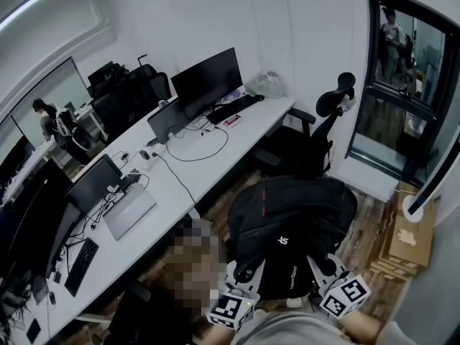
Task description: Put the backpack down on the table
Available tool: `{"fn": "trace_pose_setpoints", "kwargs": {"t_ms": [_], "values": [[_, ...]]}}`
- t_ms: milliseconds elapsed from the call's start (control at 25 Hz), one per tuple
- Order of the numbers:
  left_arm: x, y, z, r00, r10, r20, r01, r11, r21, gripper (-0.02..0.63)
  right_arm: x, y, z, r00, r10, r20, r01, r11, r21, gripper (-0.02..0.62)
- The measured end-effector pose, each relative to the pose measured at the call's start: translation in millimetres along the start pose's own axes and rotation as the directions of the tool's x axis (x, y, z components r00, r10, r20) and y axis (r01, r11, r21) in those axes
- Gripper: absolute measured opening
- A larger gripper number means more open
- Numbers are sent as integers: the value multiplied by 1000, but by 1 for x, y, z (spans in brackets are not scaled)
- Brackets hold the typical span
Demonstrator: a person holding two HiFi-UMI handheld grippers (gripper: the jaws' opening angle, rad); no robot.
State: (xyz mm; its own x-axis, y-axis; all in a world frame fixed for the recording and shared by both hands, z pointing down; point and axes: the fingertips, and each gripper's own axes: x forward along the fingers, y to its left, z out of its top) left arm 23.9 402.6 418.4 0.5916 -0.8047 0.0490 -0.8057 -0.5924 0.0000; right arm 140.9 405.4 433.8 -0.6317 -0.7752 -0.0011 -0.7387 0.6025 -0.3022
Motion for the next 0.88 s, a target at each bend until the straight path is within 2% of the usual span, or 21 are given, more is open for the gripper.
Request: {"fn": "trace_pose_setpoints", "kwargs": {"t_ms": [480, 880], "values": [[17, -15, 1, 1000, 5, -17, -5, 1000, 2, 14, -9, -21, 3, 1000, -2, 0, 2, 1000, 6, 18], [50, -27, 7, 1000, 20, -11, -20, 1000, 9, 14, -12, -54, 22, 1000, 21, 14, -21, 1000, 13, 20]]}}
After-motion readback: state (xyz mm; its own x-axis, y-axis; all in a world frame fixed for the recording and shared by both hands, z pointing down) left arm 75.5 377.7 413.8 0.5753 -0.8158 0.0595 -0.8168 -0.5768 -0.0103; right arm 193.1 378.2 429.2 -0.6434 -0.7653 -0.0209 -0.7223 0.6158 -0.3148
